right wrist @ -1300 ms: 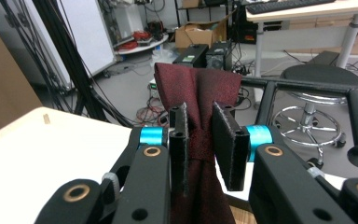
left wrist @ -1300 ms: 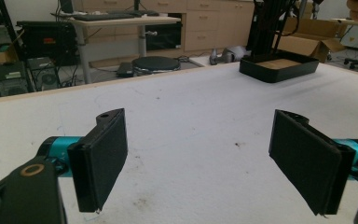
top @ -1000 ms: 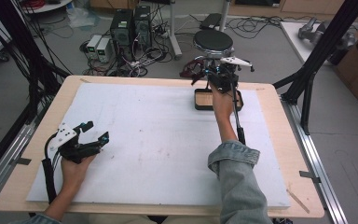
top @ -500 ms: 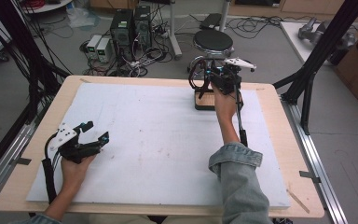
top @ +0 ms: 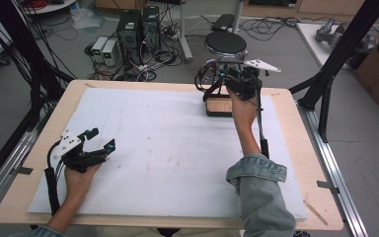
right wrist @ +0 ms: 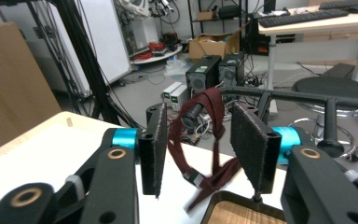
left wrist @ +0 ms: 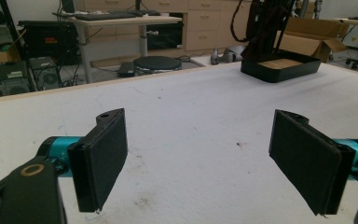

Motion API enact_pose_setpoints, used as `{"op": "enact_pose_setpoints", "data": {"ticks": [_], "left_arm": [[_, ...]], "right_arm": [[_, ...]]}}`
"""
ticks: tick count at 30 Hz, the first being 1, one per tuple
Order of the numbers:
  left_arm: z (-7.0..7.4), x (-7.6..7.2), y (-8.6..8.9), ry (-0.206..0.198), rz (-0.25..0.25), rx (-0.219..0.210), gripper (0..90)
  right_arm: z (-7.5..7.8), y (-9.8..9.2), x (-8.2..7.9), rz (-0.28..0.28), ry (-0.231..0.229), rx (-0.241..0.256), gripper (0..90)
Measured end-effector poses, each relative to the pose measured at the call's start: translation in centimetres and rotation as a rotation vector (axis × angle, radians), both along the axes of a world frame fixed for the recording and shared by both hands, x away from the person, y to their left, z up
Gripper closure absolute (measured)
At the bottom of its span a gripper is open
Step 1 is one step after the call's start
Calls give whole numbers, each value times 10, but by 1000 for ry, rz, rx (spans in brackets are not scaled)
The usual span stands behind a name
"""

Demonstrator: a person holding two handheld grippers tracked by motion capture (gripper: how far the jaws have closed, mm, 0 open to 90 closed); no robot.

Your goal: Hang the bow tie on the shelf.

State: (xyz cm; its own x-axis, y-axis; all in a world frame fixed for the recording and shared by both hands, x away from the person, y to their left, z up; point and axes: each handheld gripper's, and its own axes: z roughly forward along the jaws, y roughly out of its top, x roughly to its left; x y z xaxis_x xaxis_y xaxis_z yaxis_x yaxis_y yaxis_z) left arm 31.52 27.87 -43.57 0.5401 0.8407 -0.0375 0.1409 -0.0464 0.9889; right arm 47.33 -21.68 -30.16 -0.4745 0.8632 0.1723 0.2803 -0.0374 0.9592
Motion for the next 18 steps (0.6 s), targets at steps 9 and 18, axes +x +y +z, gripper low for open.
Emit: {"op": "enact_pose_setpoints", "data": {"ticks": [9,18], "left_arm": [[0,0,0,-1,1,-2,197],[0,0,-1,-2,1,-2,197]], "right_arm": [[20,-8,-21,31,-44,3,392],[30,-10,-46,56,-106,-18,331]]}}
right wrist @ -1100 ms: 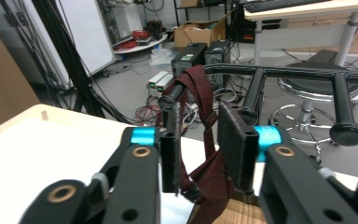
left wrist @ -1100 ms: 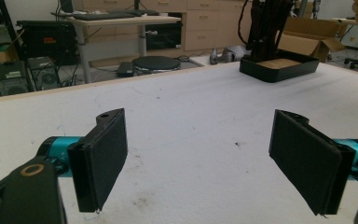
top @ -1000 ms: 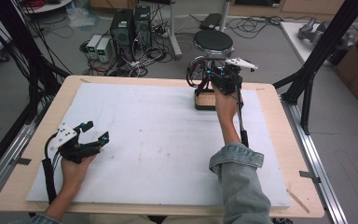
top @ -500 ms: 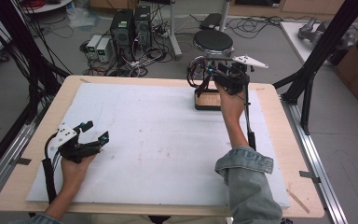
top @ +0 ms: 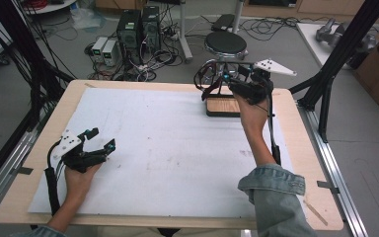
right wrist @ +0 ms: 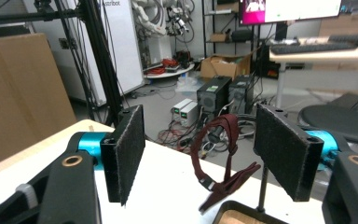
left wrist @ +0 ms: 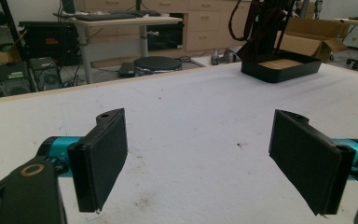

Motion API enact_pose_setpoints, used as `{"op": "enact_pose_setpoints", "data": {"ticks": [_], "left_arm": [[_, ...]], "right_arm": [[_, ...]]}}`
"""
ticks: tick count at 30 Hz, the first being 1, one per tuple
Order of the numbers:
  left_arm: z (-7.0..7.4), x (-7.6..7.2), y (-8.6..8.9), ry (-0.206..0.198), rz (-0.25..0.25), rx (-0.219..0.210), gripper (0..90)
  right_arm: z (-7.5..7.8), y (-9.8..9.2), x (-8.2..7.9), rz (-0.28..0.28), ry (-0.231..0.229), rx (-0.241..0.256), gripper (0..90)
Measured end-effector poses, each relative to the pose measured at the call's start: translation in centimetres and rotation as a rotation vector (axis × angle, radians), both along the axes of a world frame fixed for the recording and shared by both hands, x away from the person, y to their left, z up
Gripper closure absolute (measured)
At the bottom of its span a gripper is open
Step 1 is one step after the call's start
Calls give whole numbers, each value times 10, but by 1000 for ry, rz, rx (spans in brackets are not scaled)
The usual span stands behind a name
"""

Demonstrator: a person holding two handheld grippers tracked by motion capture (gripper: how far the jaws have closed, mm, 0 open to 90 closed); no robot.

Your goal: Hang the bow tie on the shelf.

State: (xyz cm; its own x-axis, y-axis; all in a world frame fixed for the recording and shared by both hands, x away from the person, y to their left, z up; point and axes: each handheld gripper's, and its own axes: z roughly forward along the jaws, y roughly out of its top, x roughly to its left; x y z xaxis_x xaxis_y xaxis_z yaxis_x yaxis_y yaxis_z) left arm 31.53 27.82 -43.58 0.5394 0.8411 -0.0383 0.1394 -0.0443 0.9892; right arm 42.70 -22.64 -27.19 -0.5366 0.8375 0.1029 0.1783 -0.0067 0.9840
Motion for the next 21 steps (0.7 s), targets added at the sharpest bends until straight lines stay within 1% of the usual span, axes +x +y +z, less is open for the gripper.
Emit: {"op": "enact_pose_setpoints", "data": {"ticks": [3,4,5,7,12,17,19,20,21], "left_arm": [[0,0,0,0,1,1,197],[0,0,0,1,0,3,197],[0,0,0,2,-1,3,197],[0,0,0,1,0,3,197],[0,0,0,3,1,4,196],[0,0,-1,2,3,6,196],[0,0,-1,3,3,6,196],[0,0,-1,3,3,6,196],[0,0,-1,3,3,5,196]], "right_arm": [[-1,-1,-11,19,-14,0,309],[0,-1,-15,26,-8,-10,300],[0,-1,-18,34,-12,-8,300],[0,-2,-28,39,-39,-9,300],[-1,-3,-48,67,-70,-8,289],[-8,-3,-64,78,-105,-4,259],[-11,-3,-70,82,-108,-4,240],[-11,-3,-70,82,-108,-4,240],[-14,-4,-73,85,-117,-1,231]]}}
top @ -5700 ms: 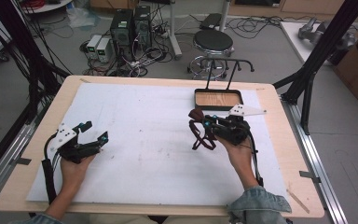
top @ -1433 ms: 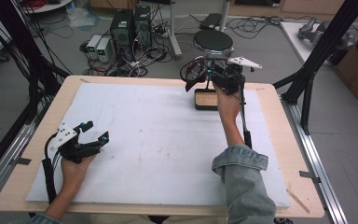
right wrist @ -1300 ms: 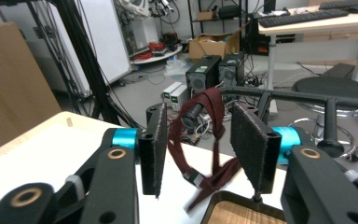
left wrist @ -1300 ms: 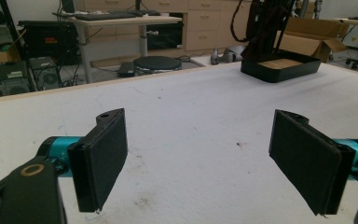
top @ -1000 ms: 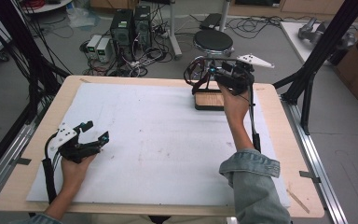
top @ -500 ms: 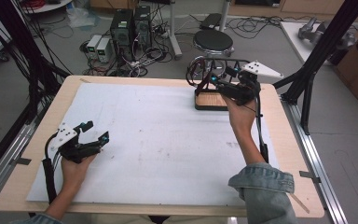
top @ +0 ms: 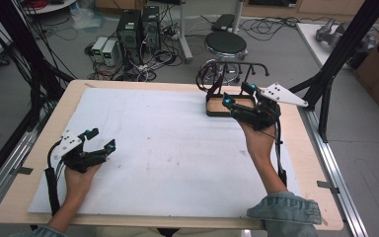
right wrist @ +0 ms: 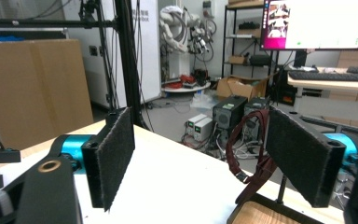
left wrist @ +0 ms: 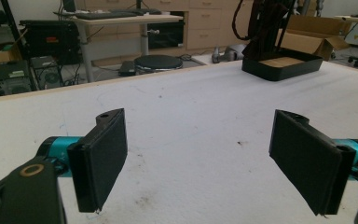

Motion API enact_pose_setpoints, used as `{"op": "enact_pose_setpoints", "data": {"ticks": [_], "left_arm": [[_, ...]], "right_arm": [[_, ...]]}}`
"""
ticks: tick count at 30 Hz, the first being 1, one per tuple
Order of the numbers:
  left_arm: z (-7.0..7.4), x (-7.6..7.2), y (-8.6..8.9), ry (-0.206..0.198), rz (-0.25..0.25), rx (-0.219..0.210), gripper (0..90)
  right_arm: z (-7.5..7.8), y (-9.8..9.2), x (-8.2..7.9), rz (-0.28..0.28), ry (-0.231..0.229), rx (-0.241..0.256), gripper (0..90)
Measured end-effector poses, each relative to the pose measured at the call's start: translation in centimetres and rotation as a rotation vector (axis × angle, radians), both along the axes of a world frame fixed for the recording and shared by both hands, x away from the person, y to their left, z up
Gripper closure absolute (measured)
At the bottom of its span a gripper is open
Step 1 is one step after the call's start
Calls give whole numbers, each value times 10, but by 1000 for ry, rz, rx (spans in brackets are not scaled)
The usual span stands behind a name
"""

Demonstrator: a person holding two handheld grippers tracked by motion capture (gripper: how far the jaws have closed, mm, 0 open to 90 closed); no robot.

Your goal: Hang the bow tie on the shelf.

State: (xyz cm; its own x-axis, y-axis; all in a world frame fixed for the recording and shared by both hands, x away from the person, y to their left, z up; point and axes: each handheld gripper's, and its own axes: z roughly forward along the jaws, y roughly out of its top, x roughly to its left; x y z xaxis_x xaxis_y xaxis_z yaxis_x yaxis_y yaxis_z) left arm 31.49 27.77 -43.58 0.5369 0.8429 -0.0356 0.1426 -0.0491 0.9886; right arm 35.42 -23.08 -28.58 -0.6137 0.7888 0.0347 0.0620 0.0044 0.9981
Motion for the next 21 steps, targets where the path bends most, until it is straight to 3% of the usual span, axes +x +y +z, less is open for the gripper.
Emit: {"op": "enact_pose_setpoints", "data": {"ticks": [15,16,17,19,21], "left_arm": [[0,0,0,0,0,4,195],[0,0,0,1,0,6,195],[0,0,0,0,1,6,195],[0,0,0,1,1,7,195],[0,0,0,2,0,6,196]], "right_arm": [[-51,-11,-31,-21,-19,3,158],[-55,-12,-31,-11,52,-9,116],[-55,-12,-31,-11,52,-9,116],[-57,-12,-31,9,103,-16,116],[-64,-11,-36,-6,85,-1,119]]}}
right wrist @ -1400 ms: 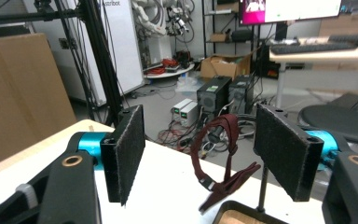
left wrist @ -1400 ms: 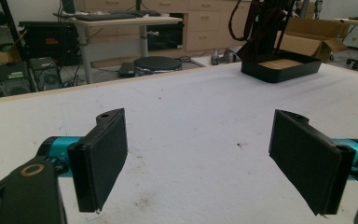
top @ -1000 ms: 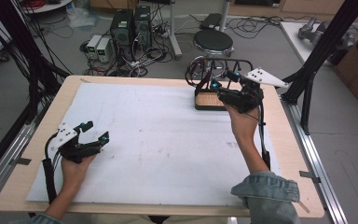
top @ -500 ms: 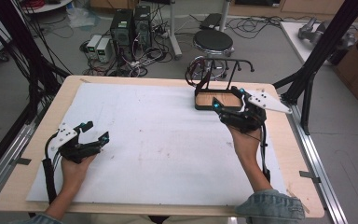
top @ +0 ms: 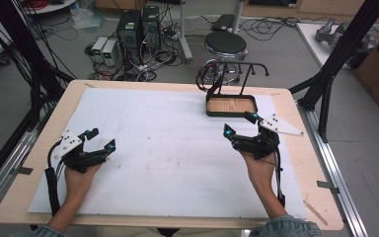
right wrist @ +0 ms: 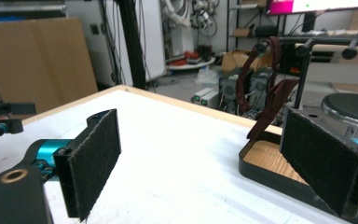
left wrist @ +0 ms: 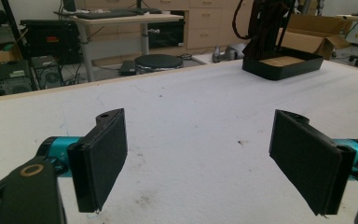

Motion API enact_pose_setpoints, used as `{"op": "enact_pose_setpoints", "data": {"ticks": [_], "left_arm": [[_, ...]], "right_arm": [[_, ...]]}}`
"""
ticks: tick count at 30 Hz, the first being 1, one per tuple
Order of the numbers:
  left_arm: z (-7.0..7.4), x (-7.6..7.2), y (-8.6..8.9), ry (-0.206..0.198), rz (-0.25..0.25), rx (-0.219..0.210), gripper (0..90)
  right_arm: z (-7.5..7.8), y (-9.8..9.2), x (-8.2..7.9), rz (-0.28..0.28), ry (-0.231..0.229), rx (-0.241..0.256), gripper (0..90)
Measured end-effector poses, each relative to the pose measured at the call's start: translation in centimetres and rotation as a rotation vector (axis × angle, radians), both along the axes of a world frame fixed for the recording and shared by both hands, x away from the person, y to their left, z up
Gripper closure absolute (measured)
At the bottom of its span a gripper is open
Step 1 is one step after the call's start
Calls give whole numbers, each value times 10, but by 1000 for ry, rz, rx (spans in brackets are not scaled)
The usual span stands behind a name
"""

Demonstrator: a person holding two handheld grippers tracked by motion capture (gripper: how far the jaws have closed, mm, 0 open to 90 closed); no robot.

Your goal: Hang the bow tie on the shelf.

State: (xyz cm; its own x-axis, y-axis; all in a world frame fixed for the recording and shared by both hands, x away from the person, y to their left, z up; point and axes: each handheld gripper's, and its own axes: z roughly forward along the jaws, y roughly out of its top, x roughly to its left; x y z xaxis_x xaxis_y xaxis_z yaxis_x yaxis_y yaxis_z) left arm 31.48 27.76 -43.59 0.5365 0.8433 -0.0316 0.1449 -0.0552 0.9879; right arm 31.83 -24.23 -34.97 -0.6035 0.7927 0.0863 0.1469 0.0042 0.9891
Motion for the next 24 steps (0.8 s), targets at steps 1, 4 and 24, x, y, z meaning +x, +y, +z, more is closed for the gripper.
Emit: {"op": "enact_pose_setpoints", "data": {"ticks": [1,4,24], "left_arm": [[0,0,0,0,0,0,195],[0,0,0,0,0,1,195],[0,0,0,2,1,2,195]], "right_arm": [[-3,0,-2,-9,-7,0,119],[-13,0,-5,-5,3,-11,119],[-79,-4,-32,-77,23,-81,119]]}}
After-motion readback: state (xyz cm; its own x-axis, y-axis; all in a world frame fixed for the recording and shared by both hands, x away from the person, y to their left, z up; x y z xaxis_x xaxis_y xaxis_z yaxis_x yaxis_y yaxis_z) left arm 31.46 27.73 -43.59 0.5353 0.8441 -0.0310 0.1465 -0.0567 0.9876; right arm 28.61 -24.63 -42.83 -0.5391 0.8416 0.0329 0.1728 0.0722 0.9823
